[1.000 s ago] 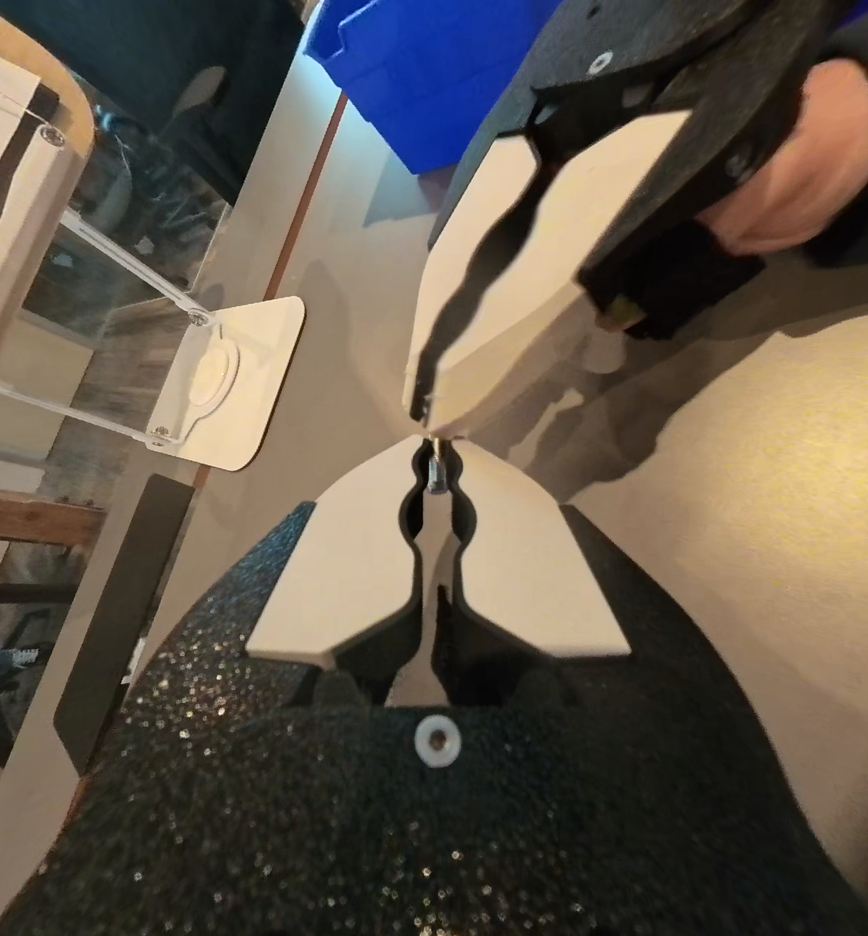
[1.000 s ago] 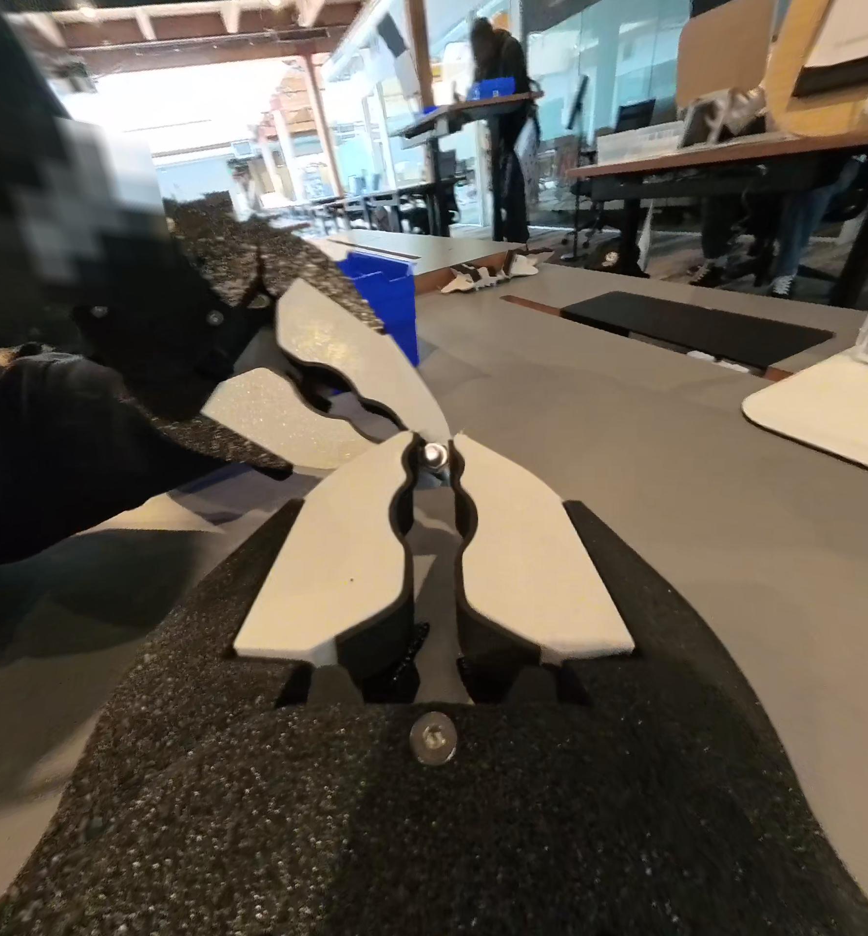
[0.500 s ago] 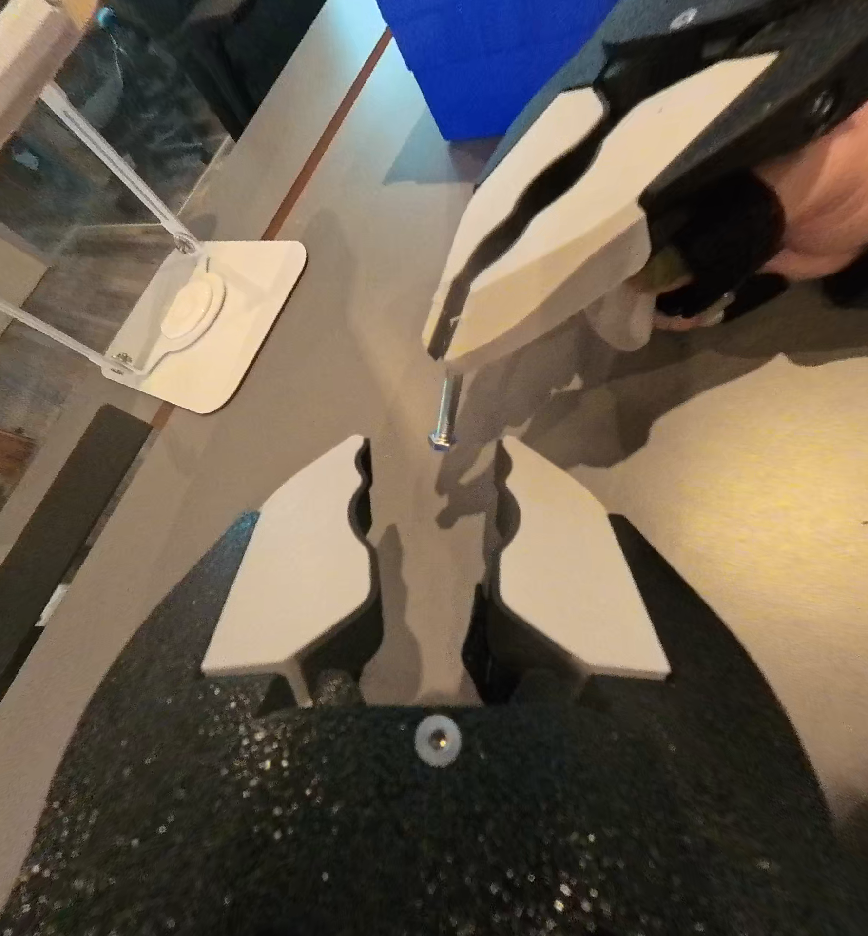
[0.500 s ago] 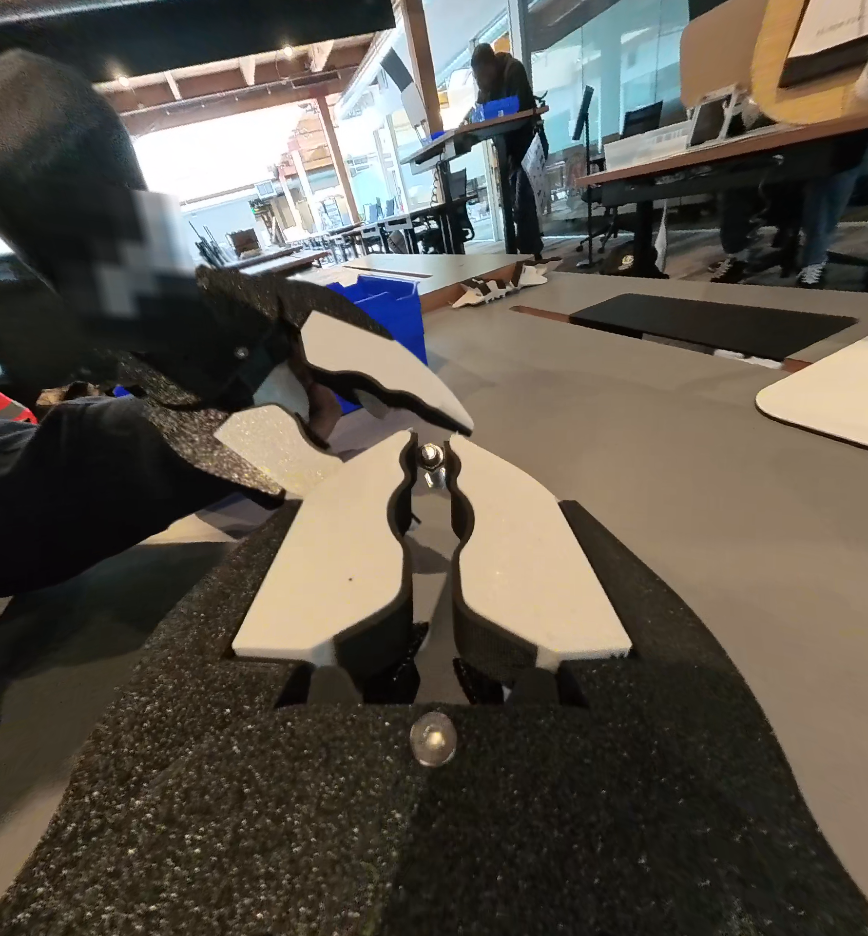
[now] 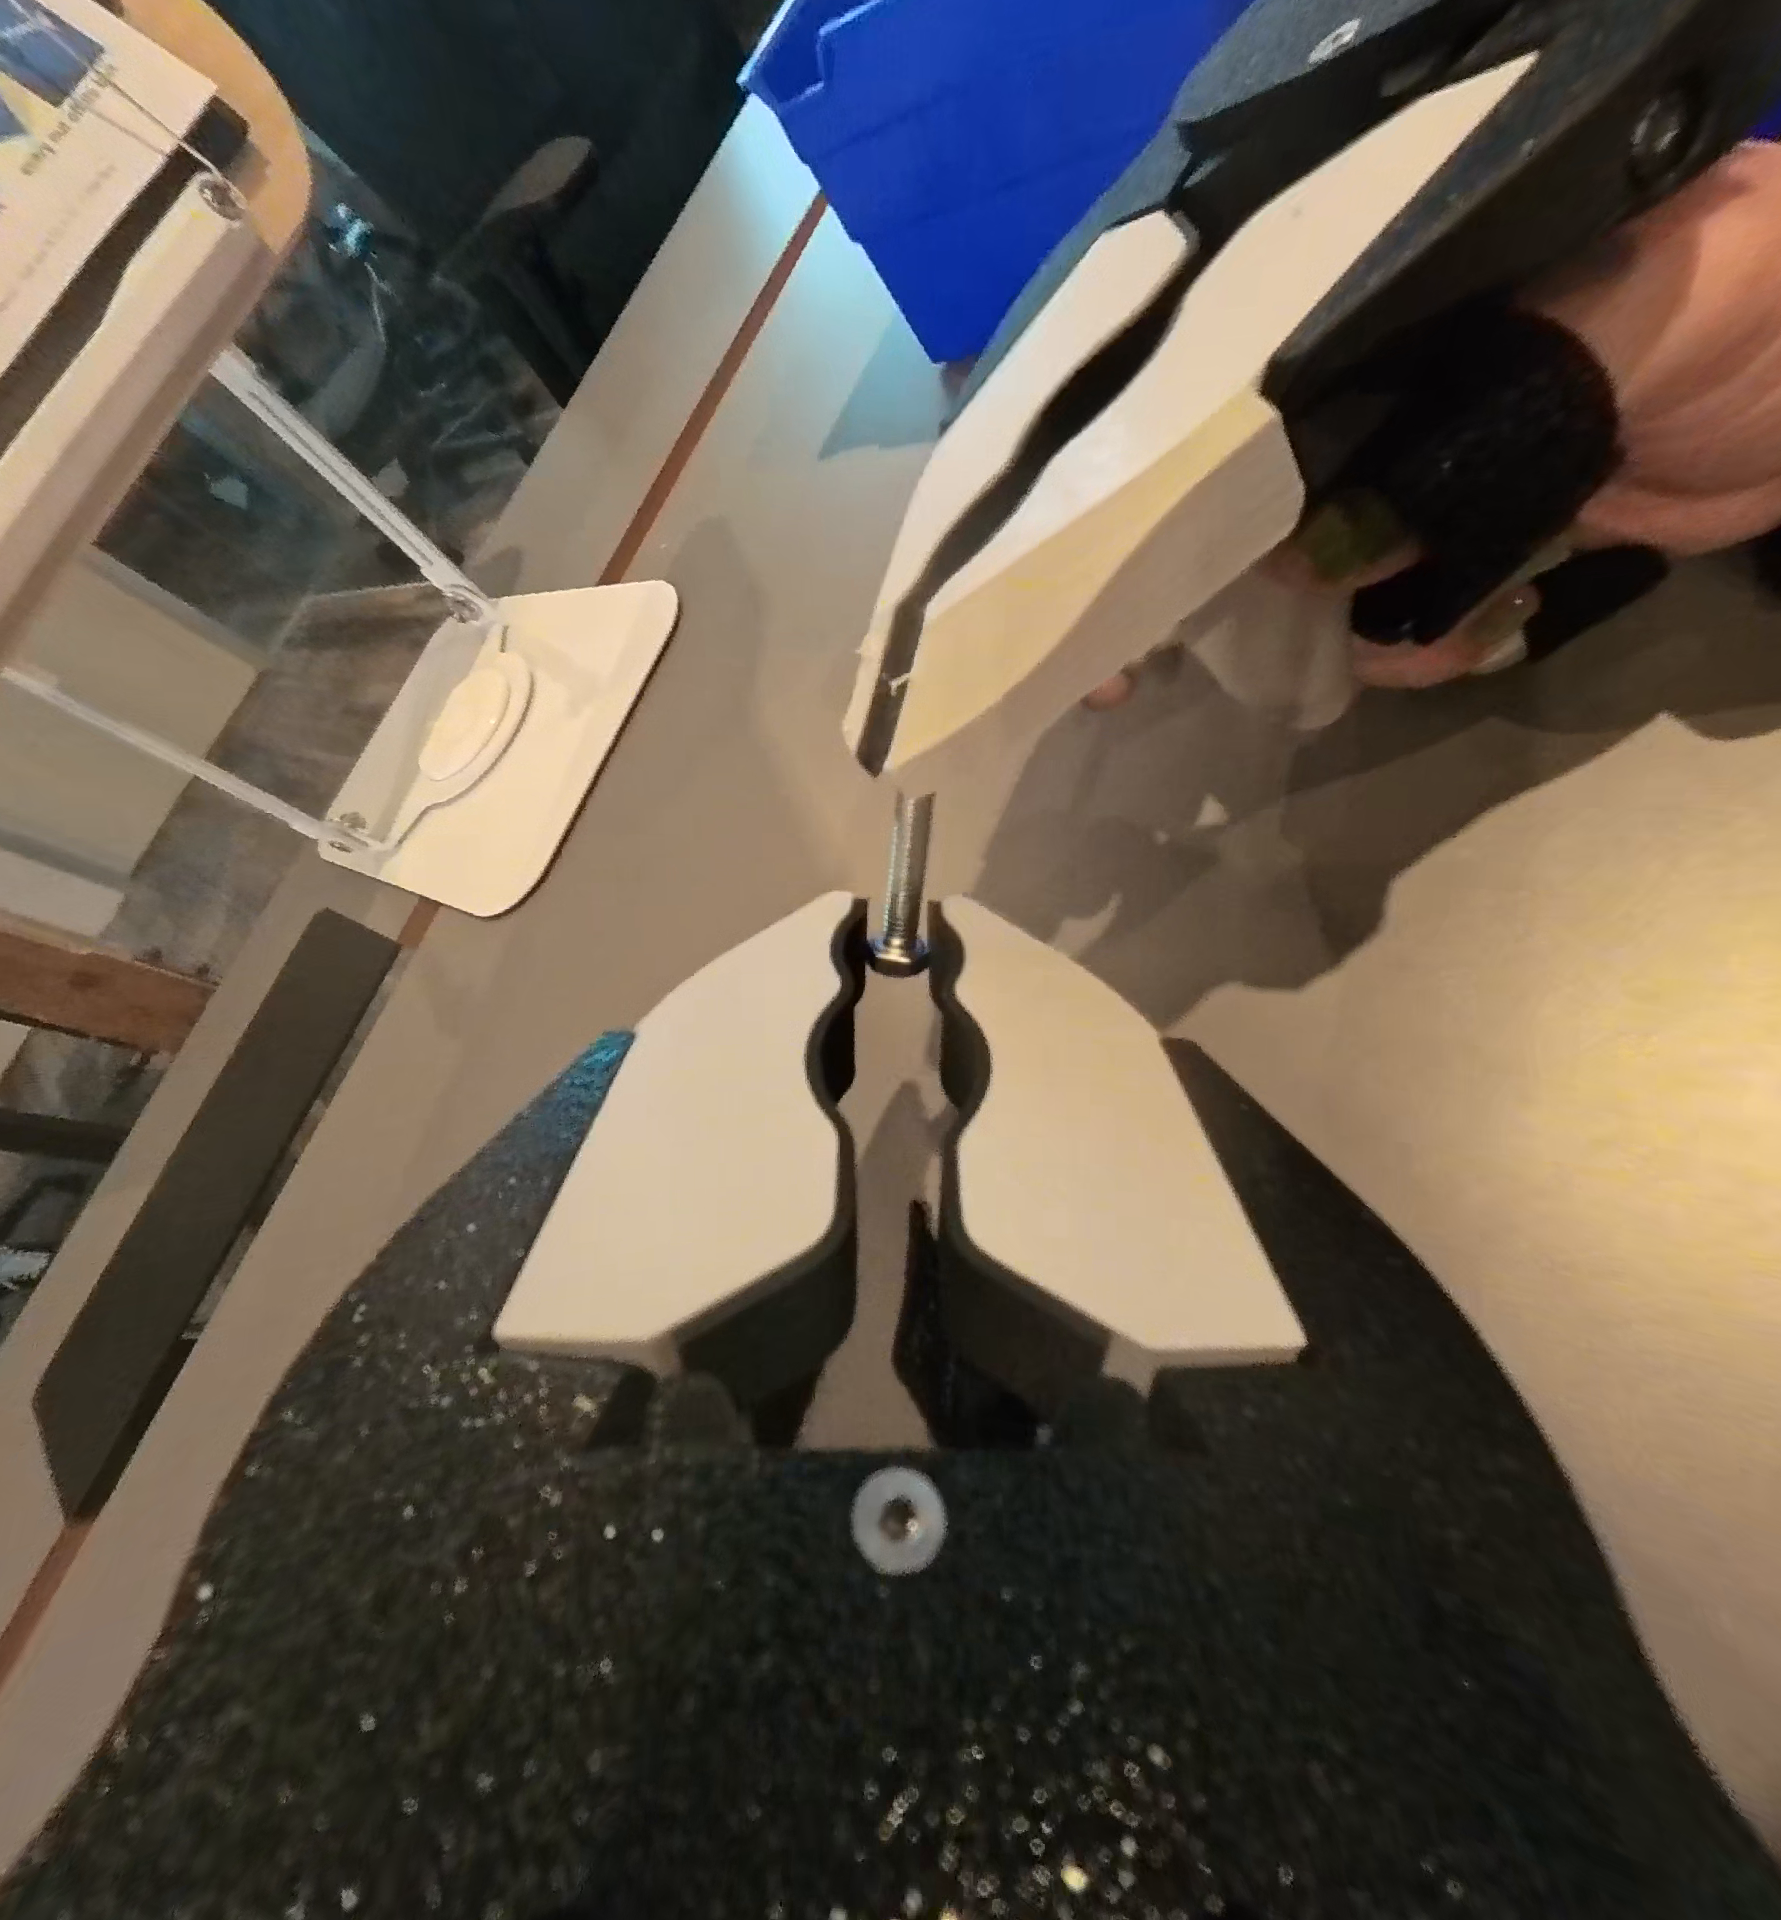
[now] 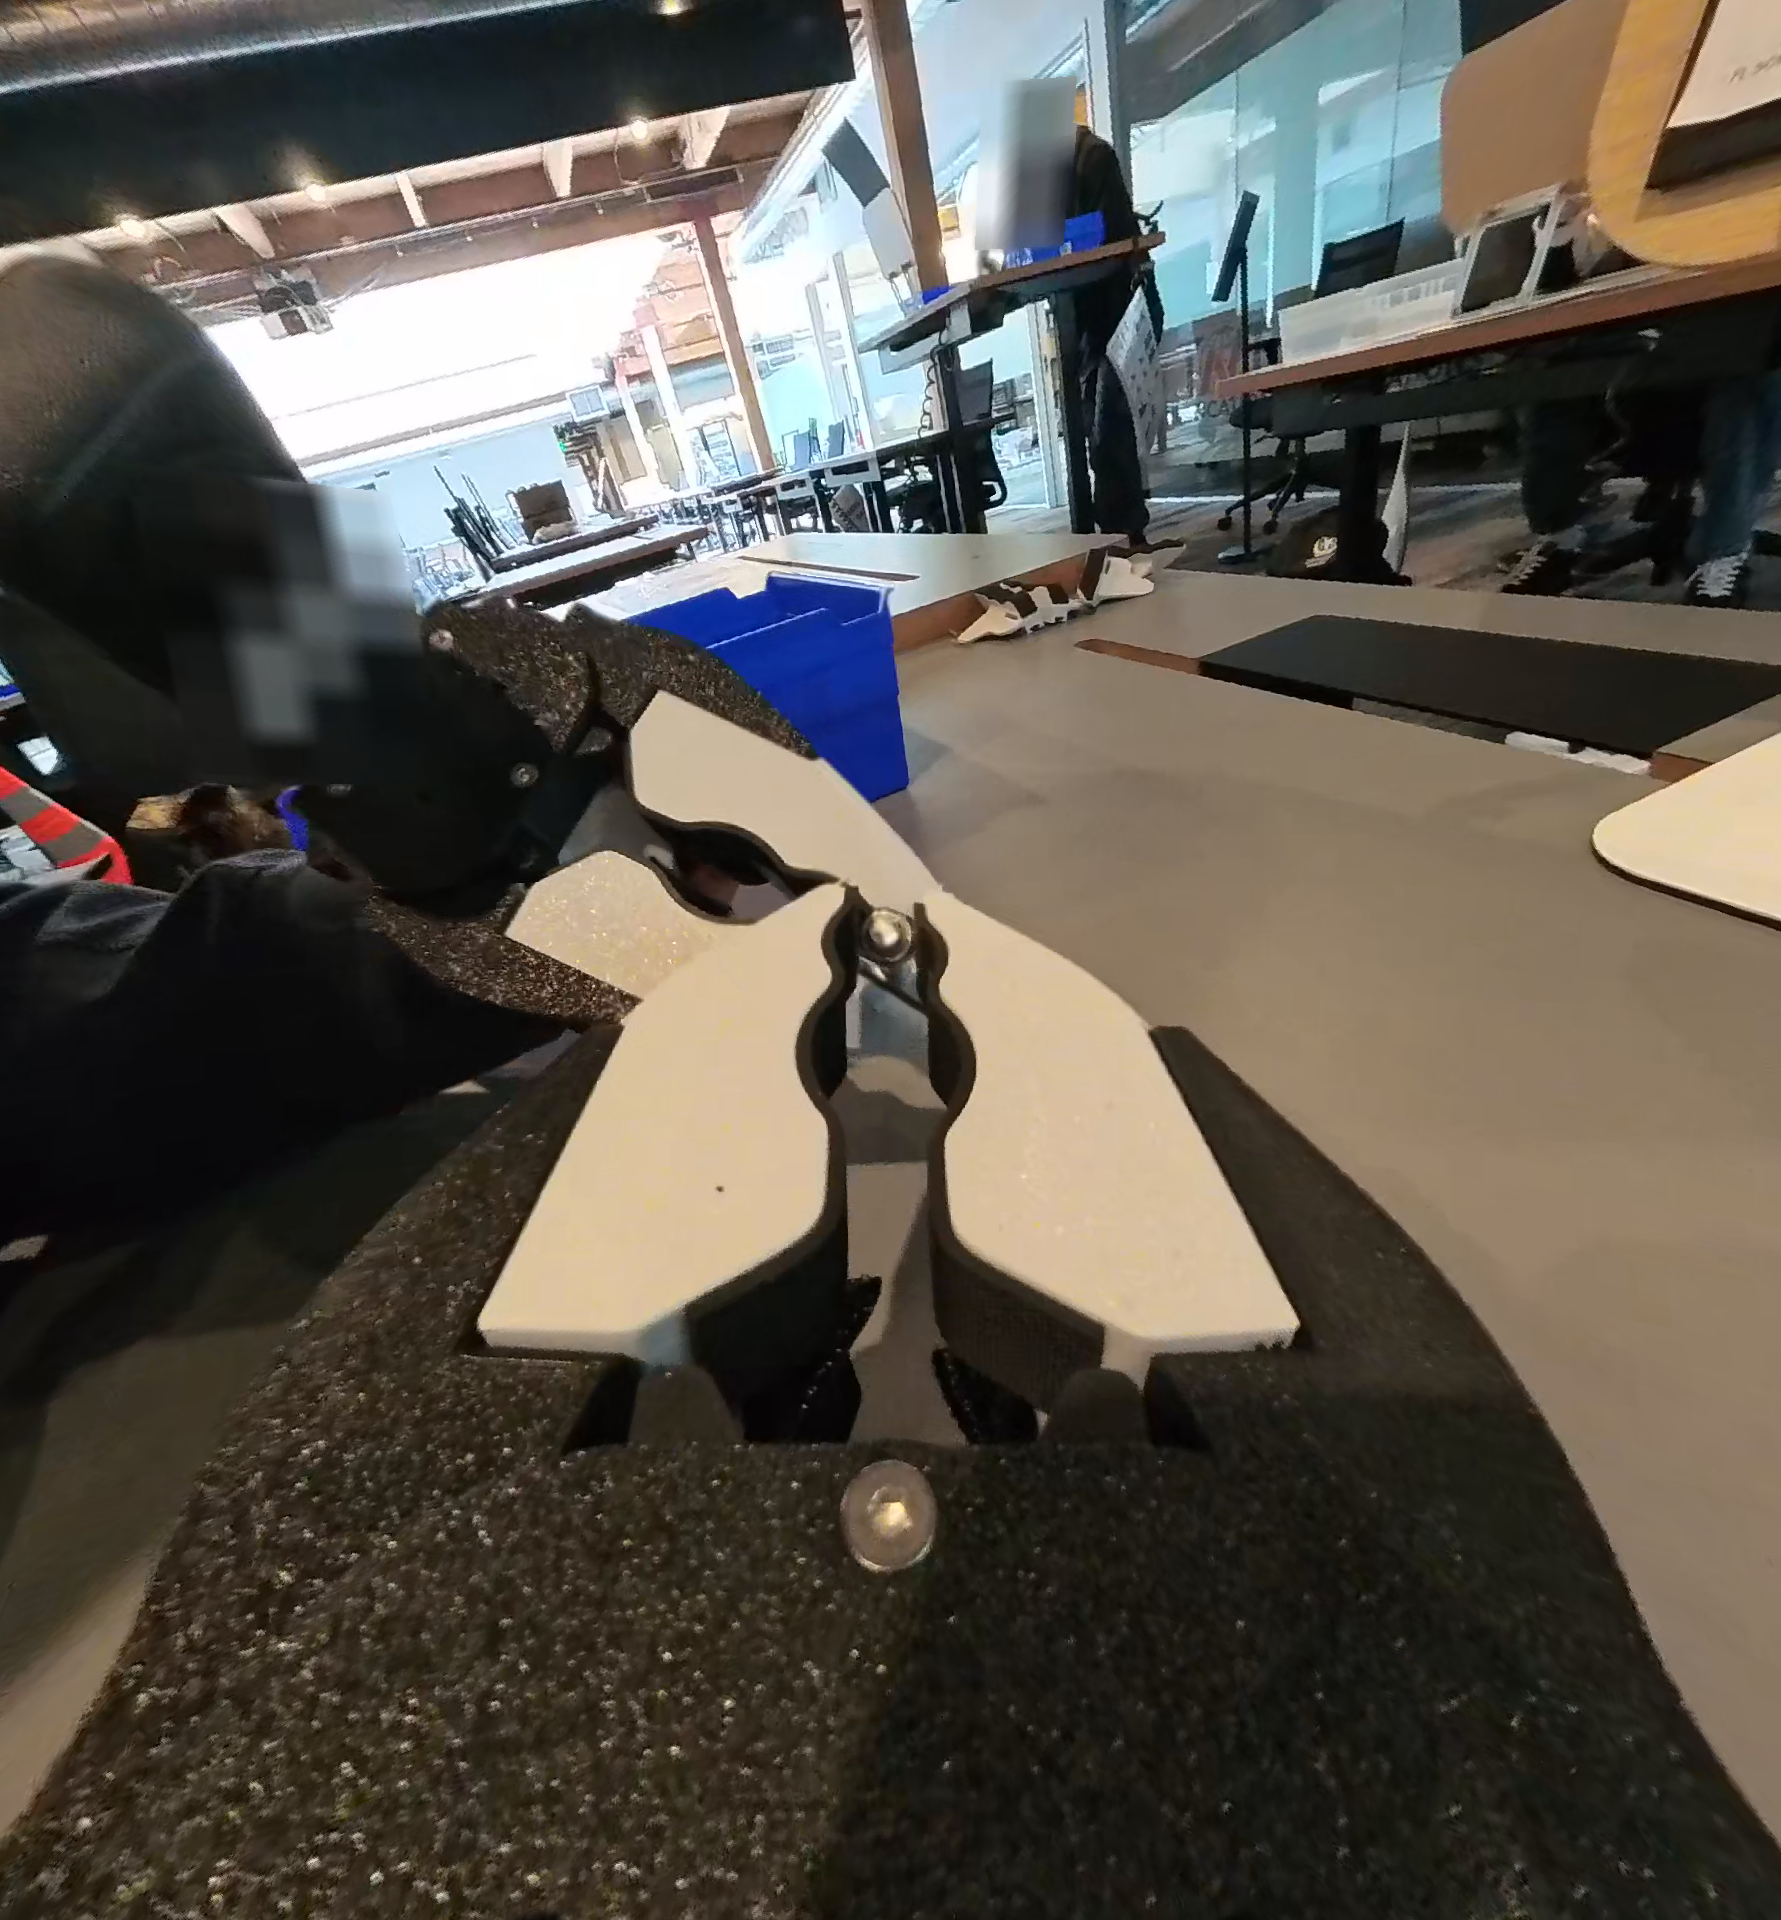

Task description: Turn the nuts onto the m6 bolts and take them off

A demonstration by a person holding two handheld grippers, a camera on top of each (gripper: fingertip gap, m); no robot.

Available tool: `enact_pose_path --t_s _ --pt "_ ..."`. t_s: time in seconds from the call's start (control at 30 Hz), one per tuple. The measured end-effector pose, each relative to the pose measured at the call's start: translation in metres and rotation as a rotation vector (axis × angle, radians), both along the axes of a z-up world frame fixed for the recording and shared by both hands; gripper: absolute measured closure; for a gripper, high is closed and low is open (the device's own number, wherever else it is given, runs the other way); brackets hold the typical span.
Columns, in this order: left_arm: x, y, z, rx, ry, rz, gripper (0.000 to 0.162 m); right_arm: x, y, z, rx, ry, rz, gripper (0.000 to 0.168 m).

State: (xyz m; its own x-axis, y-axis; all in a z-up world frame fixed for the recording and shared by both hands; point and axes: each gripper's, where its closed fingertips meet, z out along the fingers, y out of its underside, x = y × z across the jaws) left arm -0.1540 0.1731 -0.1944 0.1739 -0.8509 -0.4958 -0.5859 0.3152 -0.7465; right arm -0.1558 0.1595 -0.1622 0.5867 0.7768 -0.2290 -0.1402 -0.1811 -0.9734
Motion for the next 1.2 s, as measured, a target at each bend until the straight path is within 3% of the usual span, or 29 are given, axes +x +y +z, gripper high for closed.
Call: enact_pose_path --t_s 0.07,0.23,0.37,0.57,0.87,1.2 --pt "-0.001 0.006 -0.001 0.042 0.006 0.022 0.151 0.002 0.001 0.001 0.024 -0.011 -0.03 0.158" --pt "-0.011 0.025 -0.014 0.29 0.13 0.056 0.152 0.005 0.0 0.001 0.069 -0.056 -0.05 0.137" --pt "-0.013 0.022 -0.022 0.4 0.182 0.007 0.152 0.004 -0.004 -0.009 0.048 -0.14 -0.009 0.137" --pt "-0.019 0.022 -0.033 0.353 0.2 -0.006 0.151 -0.001 -0.011 -0.024 0.01 -0.255 0.054 0.143" --pt "-0.012 0.005 -0.053 0.092 0.159 -0.097 0.152 -0.008 -0.012 -0.035 0.015 -0.363 0.053 0.143" --pt "-0.011 0.0 -0.05 -0.015 0.083 -0.145 0.152 -0.011 -0.009 -0.047 0.006 -0.474 0.029 0.141"
